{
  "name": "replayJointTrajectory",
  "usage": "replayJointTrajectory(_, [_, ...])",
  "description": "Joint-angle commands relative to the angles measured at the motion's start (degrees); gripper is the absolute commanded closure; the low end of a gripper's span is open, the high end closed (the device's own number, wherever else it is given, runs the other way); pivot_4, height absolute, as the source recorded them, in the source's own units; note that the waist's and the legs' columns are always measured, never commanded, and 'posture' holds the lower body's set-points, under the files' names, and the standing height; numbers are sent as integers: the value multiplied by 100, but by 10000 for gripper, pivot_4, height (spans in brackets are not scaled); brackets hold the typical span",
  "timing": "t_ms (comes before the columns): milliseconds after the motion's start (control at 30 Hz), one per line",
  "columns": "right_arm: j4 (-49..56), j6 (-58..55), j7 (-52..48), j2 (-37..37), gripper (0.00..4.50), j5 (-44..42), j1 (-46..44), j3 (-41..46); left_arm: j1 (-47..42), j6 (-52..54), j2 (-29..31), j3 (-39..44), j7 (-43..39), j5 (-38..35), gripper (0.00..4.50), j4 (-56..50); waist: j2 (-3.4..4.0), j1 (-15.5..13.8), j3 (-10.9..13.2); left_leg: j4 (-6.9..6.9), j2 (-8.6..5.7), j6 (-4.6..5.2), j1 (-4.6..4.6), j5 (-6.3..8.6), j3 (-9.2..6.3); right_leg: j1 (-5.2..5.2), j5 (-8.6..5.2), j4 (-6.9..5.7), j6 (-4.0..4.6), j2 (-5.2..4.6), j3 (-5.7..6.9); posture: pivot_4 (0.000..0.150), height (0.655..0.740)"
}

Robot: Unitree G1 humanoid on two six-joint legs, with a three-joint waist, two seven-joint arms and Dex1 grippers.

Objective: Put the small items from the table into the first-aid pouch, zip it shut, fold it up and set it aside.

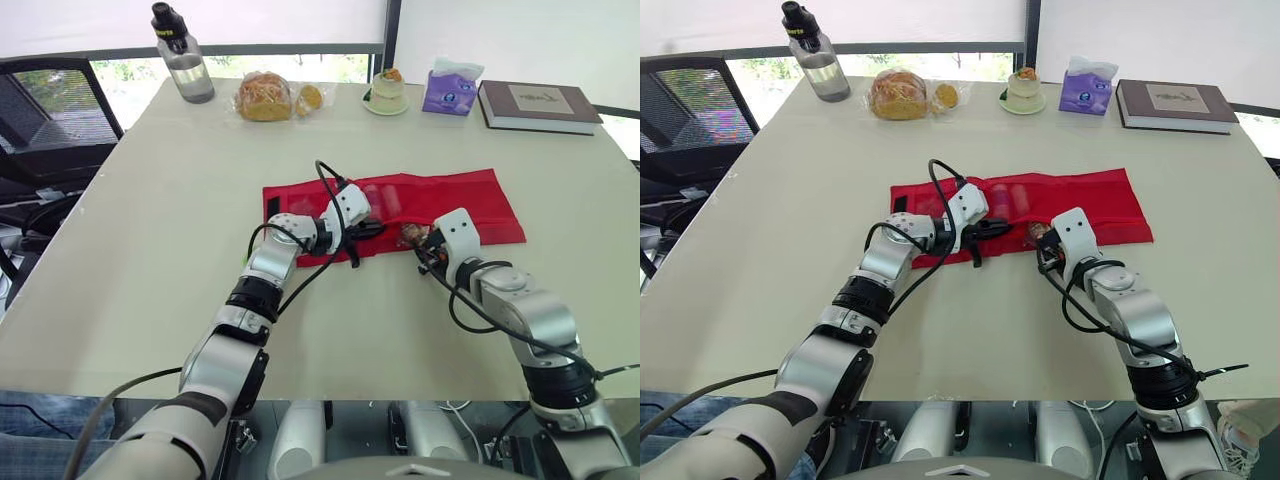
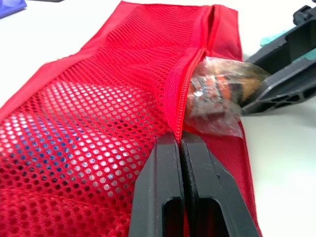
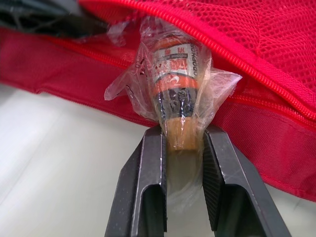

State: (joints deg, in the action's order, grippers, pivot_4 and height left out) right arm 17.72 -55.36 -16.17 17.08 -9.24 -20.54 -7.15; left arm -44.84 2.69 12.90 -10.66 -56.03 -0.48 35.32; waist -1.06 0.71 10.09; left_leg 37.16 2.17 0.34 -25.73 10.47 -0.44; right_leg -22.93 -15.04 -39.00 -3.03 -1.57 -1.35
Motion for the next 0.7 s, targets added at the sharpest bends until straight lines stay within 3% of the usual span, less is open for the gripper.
replayJointTrajectory(33, [-135,145,241,-170,41172,63,-148,241,21,22,-103,-78,-135,-145,45000,-283,0,-2,0,0,0,0,0,0,0,0,0,0,0,0,0,1500,7400])
replayJointTrajectory(267, [-681,258,585,-655,41172,93,-774,446,112,-34,-103,-161,-170,-103,45000,-319,1,8,0,-1,1,0,1,0,0,-1,0,-2,0,1,-1,1500,7400])
replayJointTrajectory(700, [-953,-26,402,-391,41172,299,-1234,179,324,2,-88,-206,-194,-128,45000,-587,2,2,0,-4,0,0,-1,0,2,-2,0,1,0,0,-2,1500,7400])
